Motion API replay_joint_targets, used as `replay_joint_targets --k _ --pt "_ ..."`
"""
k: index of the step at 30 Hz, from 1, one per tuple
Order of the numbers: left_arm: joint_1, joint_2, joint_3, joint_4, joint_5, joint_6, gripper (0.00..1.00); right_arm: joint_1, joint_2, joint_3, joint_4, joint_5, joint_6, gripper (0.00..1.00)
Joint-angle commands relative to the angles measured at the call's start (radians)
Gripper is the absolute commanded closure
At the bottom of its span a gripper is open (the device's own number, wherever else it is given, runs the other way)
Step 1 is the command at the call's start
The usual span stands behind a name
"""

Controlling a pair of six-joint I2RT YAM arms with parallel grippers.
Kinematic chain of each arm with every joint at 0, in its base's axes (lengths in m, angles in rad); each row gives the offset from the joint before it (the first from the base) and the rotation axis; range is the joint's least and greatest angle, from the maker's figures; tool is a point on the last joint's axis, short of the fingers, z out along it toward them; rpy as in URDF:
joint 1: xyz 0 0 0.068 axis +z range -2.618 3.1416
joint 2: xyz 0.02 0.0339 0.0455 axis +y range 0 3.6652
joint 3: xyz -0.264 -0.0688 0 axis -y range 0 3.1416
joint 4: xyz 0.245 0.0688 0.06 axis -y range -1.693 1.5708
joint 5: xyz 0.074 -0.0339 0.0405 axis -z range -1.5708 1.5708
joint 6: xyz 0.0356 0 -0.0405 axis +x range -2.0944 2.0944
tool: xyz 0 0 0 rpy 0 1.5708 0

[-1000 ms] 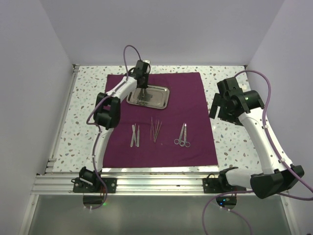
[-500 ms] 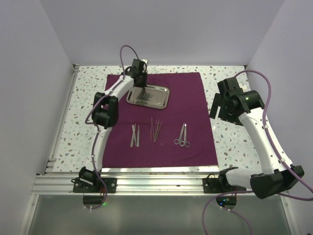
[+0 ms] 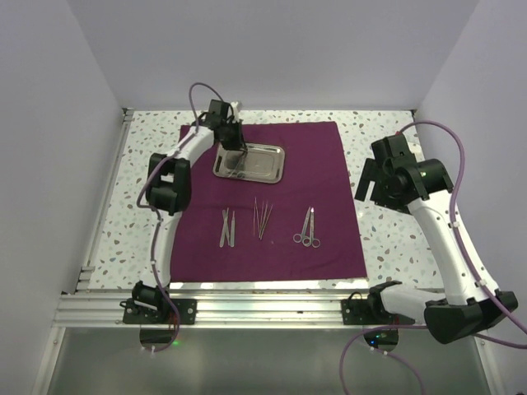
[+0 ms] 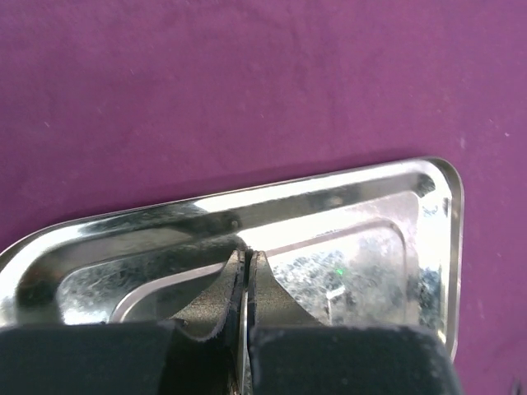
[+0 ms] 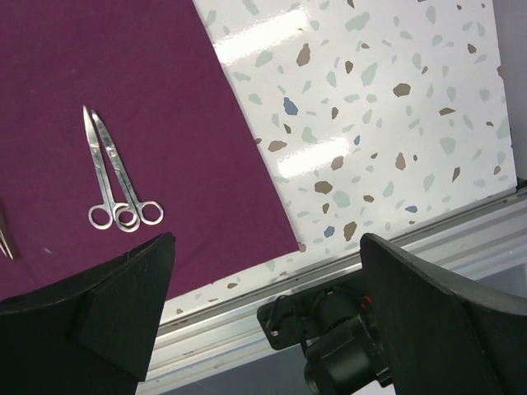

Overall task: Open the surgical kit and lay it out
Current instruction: Pick up the medical item from the container.

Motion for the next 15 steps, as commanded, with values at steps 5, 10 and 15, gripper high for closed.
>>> replay_joint_targets --k 5,10,15 --pt "0.004 -0.175 -0.074 -0.008 0.061 -0.063 1.0 -0.004 -0.053 -0.016 -0.021 -0.031 0.005 0.02" --pt "-0.007 -0.253 -0.137 -0.005 -0.017 -0.068 1.0 -0.004 -0.082 -0.036 -0.007 -0.058 0.007 0.02" --pt "-0.029 -0.308 -0.146 -0.02 -0.057 -0.094 1.0 -0.004 -0.108 -0.06 0.002 -0.078 -0.003 0.02"
